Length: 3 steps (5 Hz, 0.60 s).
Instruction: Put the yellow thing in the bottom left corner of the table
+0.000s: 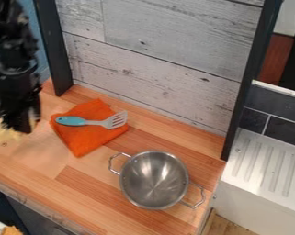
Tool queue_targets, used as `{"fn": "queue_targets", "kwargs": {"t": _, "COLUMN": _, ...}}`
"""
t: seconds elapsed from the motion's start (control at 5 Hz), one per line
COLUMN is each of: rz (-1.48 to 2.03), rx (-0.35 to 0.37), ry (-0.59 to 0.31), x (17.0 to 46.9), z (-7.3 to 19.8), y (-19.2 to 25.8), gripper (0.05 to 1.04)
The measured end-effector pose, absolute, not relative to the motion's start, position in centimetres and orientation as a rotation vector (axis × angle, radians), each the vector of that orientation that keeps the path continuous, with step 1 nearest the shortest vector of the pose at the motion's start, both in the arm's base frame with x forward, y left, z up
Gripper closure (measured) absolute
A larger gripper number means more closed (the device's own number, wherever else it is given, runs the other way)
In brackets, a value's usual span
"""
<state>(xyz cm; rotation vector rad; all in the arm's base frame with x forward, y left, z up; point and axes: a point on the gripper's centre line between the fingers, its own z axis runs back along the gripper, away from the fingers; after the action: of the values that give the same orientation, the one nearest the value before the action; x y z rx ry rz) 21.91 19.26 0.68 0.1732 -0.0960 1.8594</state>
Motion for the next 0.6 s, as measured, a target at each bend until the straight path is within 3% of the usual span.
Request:
{"fn": "queue_targets", "kwargs": {"t": 0.2, "rz": 1.872, "rx": 0.135, "ry": -0.138, "x": 21.0, "z": 0.0, "y": 20.8, "gripper": 0.668}}
{"fn": "queue_targets", "kwargs": {"t": 0.4, "rz": 1.886, "rx": 0.13, "ry": -0.1, "x": 20.0, "z": -1.2, "y": 20.9, "gripper": 0.668}}
{"fn": "queue_targets", "kwargs": {"t": 0.6, "rz": 1.826, "rx": 0.098, "ry": -0.066, "x": 20.3, "z": -1.8, "y": 20.4, "gripper": 0.591}}
